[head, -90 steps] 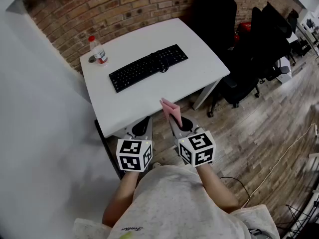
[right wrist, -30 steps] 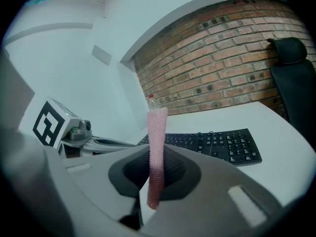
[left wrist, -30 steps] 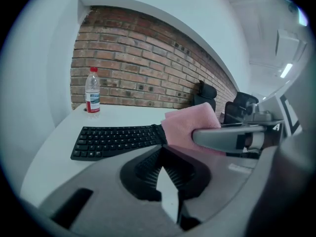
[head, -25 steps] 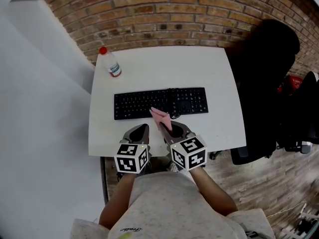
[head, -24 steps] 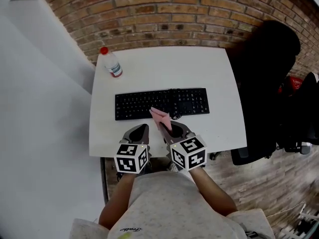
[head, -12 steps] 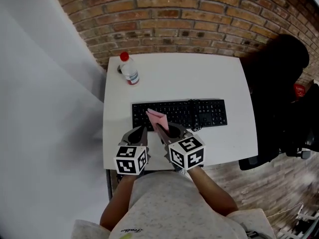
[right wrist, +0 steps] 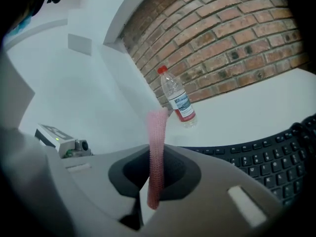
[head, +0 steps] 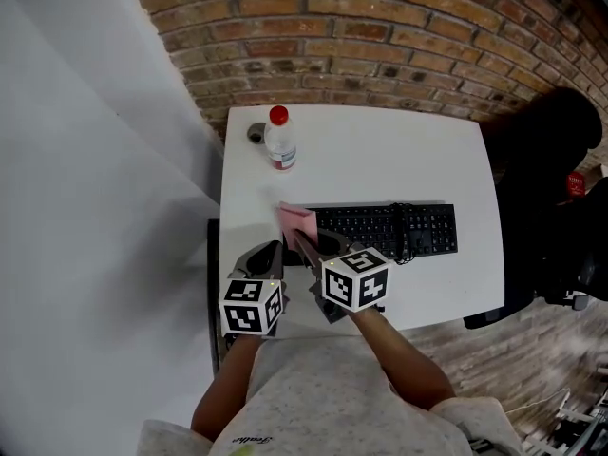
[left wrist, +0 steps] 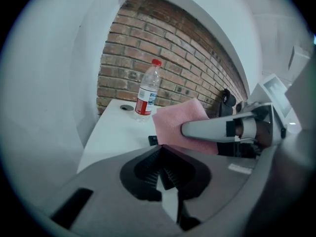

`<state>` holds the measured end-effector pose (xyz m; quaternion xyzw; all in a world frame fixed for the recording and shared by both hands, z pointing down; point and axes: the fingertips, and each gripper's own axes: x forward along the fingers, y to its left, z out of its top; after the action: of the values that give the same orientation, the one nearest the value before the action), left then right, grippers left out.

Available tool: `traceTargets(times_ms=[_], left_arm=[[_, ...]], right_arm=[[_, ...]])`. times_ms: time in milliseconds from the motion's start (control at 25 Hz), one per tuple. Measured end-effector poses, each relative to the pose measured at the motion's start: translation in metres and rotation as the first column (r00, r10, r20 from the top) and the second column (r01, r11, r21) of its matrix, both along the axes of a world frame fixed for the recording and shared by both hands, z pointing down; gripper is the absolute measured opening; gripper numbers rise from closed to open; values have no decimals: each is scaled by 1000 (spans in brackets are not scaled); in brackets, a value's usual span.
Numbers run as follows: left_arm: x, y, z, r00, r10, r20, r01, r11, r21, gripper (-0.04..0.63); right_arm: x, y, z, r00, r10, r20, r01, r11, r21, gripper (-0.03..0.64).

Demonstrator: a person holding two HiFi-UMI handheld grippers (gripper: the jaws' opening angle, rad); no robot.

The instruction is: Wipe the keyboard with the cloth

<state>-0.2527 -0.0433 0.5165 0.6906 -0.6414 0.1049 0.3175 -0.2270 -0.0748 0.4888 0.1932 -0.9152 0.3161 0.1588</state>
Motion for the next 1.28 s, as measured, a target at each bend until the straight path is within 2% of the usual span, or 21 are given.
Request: traceTargets(times_ms=[240,560,840,1280], left_arm=[[-10,-6,7,999,28,-23,-28,999,-15,-5],[-14,-14,12,997,69,-45,-70,997,-21,-5],[-12,-19,12,993,103,-50,-104,994,-18,-5],[15,-28,12,992,119,-26,-120,992,-28,-5]], right_arm=[[-21,-6,23,998,15,-60,-19,998,-60,23],[-30,-14,38,990,24,-140,-31,998,-49,23],[-22,-18,49,978,44,-204,-49,999,-18,24],[10,-34,46,975,77,-207,-77,997,11,23]])
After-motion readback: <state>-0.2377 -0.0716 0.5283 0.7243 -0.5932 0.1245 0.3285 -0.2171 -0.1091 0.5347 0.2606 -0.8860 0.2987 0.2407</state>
